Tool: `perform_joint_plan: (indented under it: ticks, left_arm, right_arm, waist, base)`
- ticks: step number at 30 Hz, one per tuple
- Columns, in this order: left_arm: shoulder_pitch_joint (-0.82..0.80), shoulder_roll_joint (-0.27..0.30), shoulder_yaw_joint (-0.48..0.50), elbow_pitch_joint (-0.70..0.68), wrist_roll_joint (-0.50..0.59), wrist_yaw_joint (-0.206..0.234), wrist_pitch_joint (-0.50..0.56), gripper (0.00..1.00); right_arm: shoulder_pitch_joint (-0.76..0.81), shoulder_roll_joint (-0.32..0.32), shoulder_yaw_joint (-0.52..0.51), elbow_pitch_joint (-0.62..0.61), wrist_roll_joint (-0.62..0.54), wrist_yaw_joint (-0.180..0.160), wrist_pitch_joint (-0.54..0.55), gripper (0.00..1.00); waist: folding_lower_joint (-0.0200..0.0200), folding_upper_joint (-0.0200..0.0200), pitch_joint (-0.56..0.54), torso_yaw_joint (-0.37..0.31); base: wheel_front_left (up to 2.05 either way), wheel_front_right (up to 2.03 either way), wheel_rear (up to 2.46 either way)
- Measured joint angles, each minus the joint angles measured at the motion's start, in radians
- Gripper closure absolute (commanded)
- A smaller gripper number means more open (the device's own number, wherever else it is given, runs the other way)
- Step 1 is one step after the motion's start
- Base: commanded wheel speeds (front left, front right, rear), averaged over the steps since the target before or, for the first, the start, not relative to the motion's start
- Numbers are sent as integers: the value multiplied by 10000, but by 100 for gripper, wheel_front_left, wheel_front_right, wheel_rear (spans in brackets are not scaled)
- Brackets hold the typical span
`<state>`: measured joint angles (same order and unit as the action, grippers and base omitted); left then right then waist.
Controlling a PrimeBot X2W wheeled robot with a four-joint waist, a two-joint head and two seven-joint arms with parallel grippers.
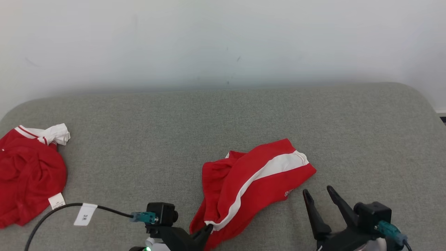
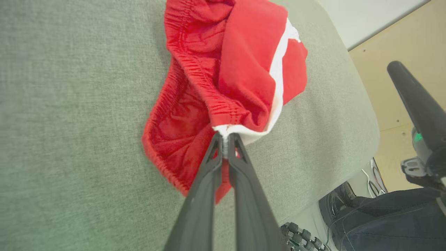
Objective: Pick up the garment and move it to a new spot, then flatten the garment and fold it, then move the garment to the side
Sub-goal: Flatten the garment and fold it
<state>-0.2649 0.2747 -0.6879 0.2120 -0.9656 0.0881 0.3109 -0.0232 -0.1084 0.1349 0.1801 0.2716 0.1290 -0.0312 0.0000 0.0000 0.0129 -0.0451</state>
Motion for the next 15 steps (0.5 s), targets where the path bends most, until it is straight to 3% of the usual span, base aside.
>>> perform_joint_plan:
  ticks: [10, 15]
  left_arm:
    - [192, 58, 257, -188, 23, 88, -602, 100]
    - [282, 40, 249, -178, 38, 81, -784, 100]
  right_arm:
    - [-1719, -1001, 232, -8, 247, 0, 1220, 0]
    - [-2373, -1310, -54, 1089, 531, 0, 2606, 0]
  waist:
    - [2, 0, 121, 67]
    - [2, 1, 186, 275]
  base:
    - [0, 0, 0]
    - [0, 0, 0]
